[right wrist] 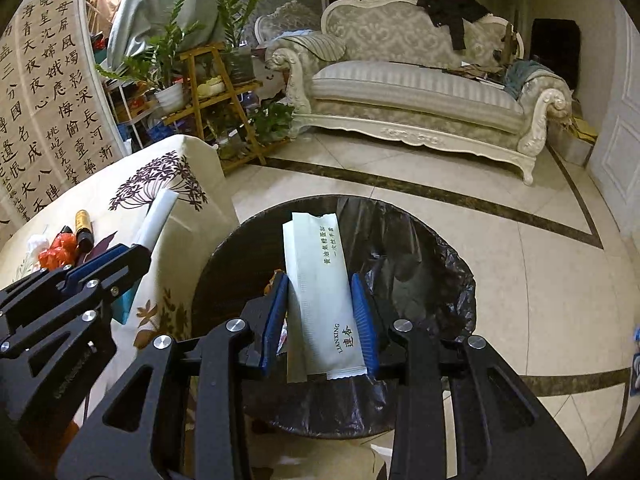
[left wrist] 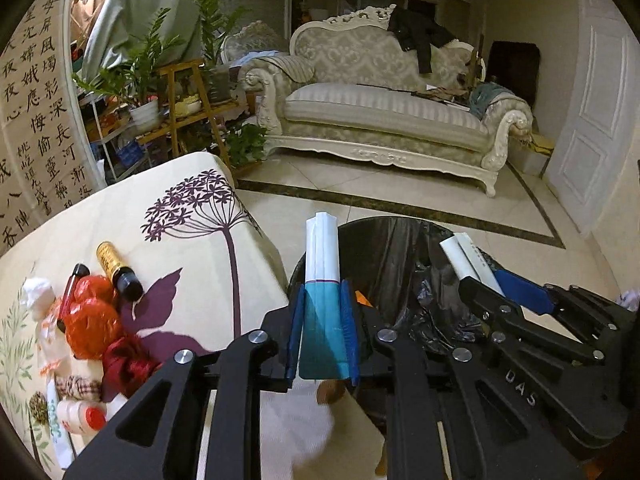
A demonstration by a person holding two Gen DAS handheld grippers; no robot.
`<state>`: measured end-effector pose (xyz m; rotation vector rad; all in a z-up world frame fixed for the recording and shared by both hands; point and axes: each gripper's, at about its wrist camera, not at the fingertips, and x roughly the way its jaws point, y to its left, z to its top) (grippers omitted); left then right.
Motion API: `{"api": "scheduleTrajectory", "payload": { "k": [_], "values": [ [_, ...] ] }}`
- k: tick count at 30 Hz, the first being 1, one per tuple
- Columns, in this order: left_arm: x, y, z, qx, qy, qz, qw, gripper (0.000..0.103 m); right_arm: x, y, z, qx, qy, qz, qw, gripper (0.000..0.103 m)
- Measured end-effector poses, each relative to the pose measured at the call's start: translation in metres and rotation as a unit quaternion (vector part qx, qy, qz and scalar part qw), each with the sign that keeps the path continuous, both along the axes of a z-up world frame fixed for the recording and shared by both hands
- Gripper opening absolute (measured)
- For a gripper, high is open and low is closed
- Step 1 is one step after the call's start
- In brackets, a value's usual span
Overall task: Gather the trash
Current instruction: 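Carry the tube and packet over the bin and open both grippers, then return to the table and grasp the white red-capped bottle with the right gripper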
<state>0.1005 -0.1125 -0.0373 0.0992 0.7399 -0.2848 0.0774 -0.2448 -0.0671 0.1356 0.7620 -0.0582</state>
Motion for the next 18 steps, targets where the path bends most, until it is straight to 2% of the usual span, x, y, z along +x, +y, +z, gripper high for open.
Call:
{"api": "scheduleTrajectory", "payload": {
  "k": [2,4,9,11,15,18],
  "values": [
    [0.001,-0.002,-0.002,0.001,0.004,-0.003,1.0000,0.037,0.000,-0.002,0.000,0.001,-0.001,-0.003,1.000,0.037],
    [0.000,0.000,-0.003,-0.002,0.003,0.002,1.0000,0.046,-0.002,-0.001,0.001,-0.002,-0.002,-0.007,1.000,0.039],
    [0.000,0.006,-0.001,-0.012,0.003,0.011,0.9999,0.051,-0.004,-0.006,0.002,0.001,-0.001,-0.017,1.000,0.040],
    [-0.002,0.008,0.001,-0.015,0.001,0.016,0.9997,0.056,-0.005,-0.006,0.003,0.000,-0.003,-0.020,1.000,0.047],
    [-0.008,0.013,0.005,-0.020,-0.002,0.025,0.9995,0.060,-0.011,-0.005,0.007,-0.003,-0.008,-0.022,1.000,0.050],
    [-0.012,0.017,0.007,-0.022,-0.005,0.028,0.9994,0.063,-0.016,-0.003,0.009,-0.003,-0.013,-0.025,1.000,0.057]
  ]
}}
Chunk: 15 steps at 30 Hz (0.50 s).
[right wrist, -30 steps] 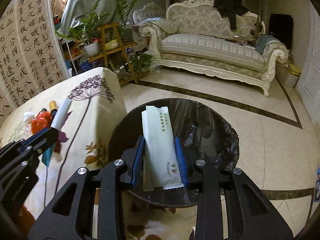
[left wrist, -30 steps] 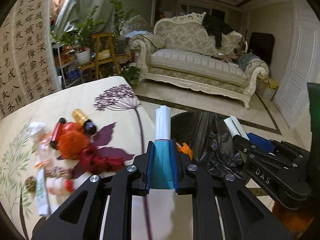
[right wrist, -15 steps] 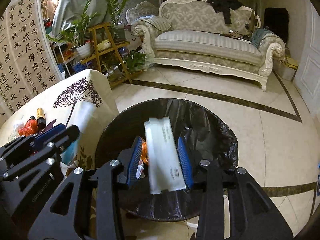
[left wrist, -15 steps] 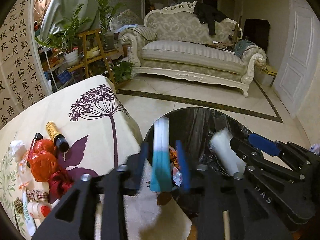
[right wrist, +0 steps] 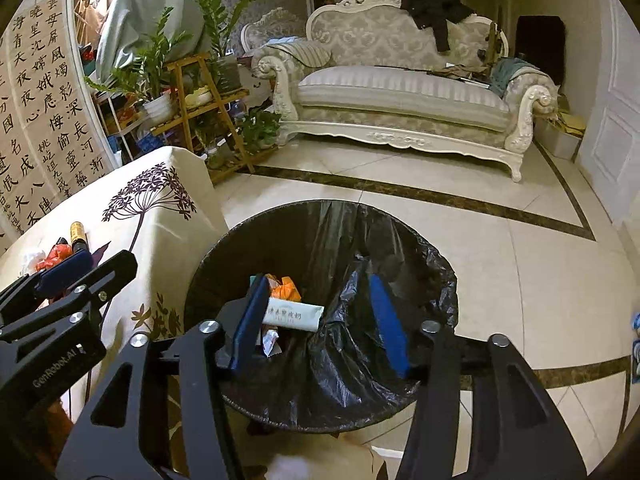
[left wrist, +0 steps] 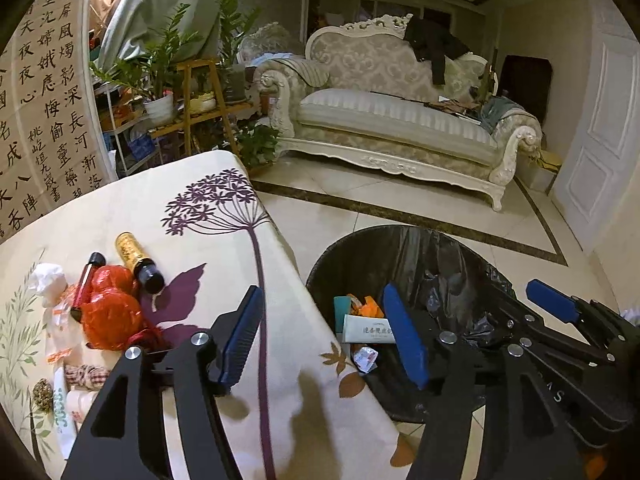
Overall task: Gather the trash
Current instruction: 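Return to the table and grasp the white red-capped bottle with the right gripper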
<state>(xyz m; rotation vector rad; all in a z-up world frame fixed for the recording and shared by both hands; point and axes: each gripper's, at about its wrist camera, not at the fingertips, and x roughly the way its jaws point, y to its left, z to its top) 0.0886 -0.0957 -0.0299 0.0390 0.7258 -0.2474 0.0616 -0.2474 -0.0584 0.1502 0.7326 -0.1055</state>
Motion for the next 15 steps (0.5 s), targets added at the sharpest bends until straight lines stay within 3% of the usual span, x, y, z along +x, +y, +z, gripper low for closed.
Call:
{"api": "scheduleTrajectory", "payload": {
  "k": [7,15],
  "values": [
    [-0.012,0.021,0.008,0.001,-0.009,0.026,0.9996,0.072,-0.010,0.013,0.004,0.013,-0.021,0.015,1.000,0.078],
    [-0.031,0.068,0.013,0.009,-0.007,0.078,0.9969,0.073,-0.014,0.056,0.009,0.010,-0.016,0.059,0.998,0.078]
  ]
}}
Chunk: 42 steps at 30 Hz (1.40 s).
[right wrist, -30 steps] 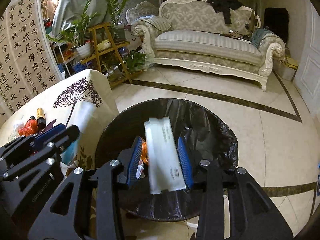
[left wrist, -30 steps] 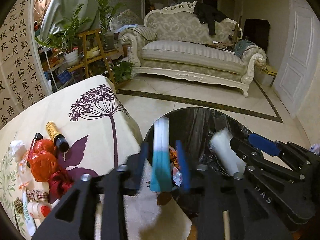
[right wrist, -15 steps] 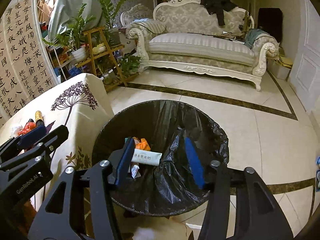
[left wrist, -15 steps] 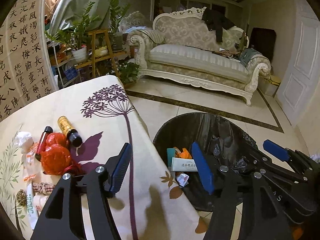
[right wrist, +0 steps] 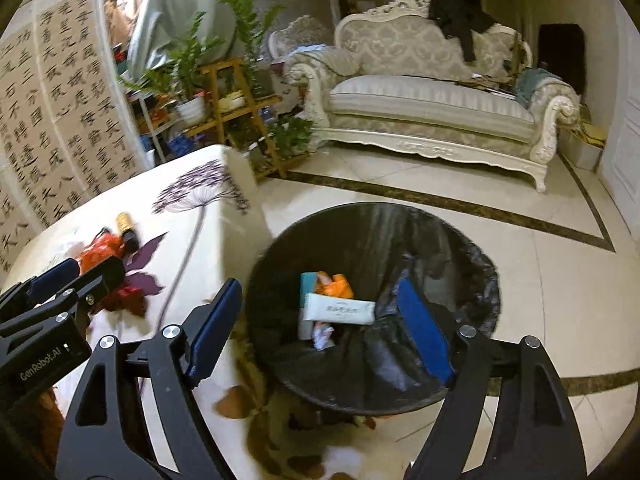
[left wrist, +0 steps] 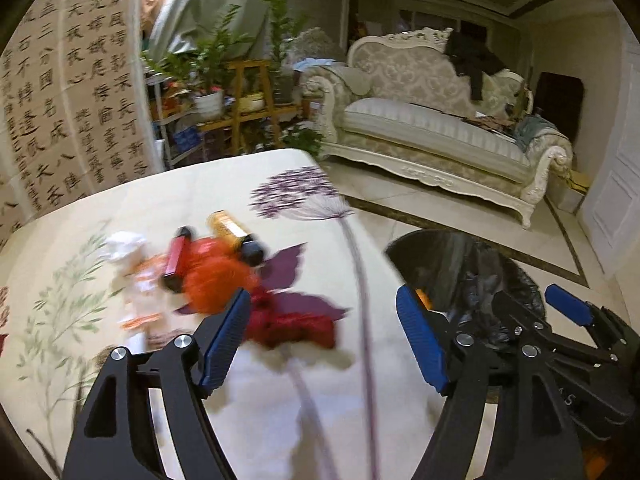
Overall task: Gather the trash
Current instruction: 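Return to the table and grasp the white red-capped bottle with the right gripper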
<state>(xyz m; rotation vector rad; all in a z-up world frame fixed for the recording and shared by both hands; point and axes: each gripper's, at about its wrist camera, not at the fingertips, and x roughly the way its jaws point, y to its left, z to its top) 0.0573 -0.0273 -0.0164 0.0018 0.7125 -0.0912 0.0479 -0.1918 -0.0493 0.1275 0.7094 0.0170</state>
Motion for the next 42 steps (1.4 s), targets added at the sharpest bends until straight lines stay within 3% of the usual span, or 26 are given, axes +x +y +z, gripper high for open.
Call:
{"api": "scheduleTrajectory", "payload": {
  "k": [9,17,30,32,36,42],
  "values": [
    [-0.028,0.073,0.002,0.000,0.003,0.075,0.9972,0.073,-0.006,0.067,0.003,0.001,0.004,0.072,0.997,0.078],
    [-0.052,0.139,-0.008,0.013,0.011,0.146,0.9892,0.074,-0.012,0.130,0.000,-0.003,0.016,0.139,0.990,0.078],
    [-0.066,0.191,-0.019,0.011,0.016,0.186,0.9823,0.074,-0.005,0.202,-0.008,-0.034,0.041,0.186,0.981,0.076],
    [-0.065,0.194,-0.020,0.007,0.018,0.187,0.9821,0.074,-0.002,0.206,-0.011,-0.038,0.050,0.187,0.980,0.067],
    [-0.065,0.197,-0.023,0.000,0.021,0.188,0.9819,0.074,0.004,0.210,-0.016,-0.042,0.067,0.190,0.979,0.060],
    [-0.064,0.194,-0.024,0.001,0.022,0.184,0.9828,0.074,0.005,0.211,-0.020,-0.040,0.079,0.202,0.975,0.032]
  ]
}}
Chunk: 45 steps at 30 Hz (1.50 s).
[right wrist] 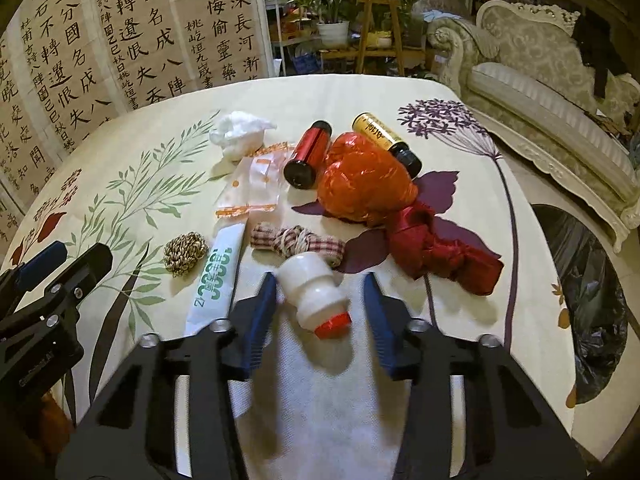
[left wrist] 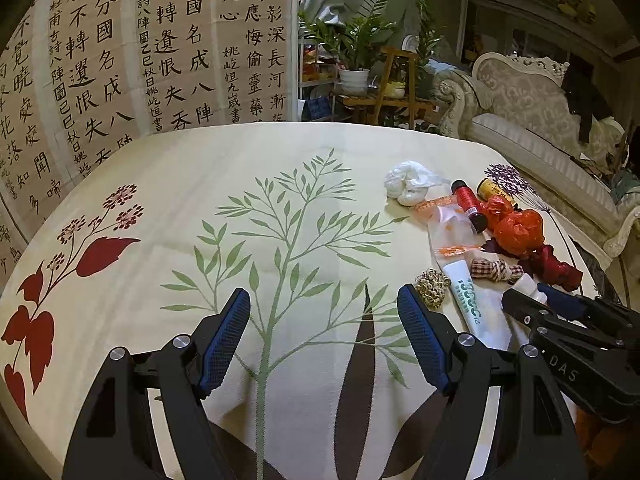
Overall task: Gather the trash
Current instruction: 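Return to the table and grasp the white red-capped bottle with the right gripper, then grasp the white-green tube with the left gripper while the right holds the bottle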
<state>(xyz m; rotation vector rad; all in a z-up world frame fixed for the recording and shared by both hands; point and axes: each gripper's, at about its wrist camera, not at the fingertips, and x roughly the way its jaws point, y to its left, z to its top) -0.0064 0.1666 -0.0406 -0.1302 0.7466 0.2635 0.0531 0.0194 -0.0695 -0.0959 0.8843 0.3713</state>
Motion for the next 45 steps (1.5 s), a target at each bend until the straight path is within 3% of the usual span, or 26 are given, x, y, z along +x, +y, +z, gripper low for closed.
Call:
{"api": "scheduleTrajectory", "payload": {
  "k": [11,21,28,31,35,45],
  "values": [
    [0.004,-0.023,0.001,-0.009,0.003,-0.022,0.9997,0.074,-0.015,-0.016,0.009,0.004,-0.014,0.003,1.000,0.032],
    [0.014,-0.064,-0.003,-0.026,0.020,-0.059,0.9977,0.074,-0.027,-0.062,0.012,0.015,-0.023,-0.025,0.999,0.032],
    [0.025,-0.084,-0.014,-0.006,0.052,-0.071,0.9961,0.044,-0.028,-0.088,0.012,0.030,-0.024,-0.041,0.998,0.032],
    [0.028,-0.089,-0.015,-0.005,0.060,-0.080,0.9950,0.038,-0.027,-0.093,0.012,0.035,-0.024,-0.044,0.998,0.032],
    [0.028,-0.090,-0.018,-0.008,0.065,-0.087,0.9941,0.021,-0.027,-0.096,0.011,0.038,-0.023,-0.044,0.998,0.032],
    [0.013,-0.090,-0.008,-0.012,0.026,-0.097,0.9949,0.018,-0.027,-0.096,0.010,0.034,-0.024,-0.044,0.998,0.032]
  ]
}}
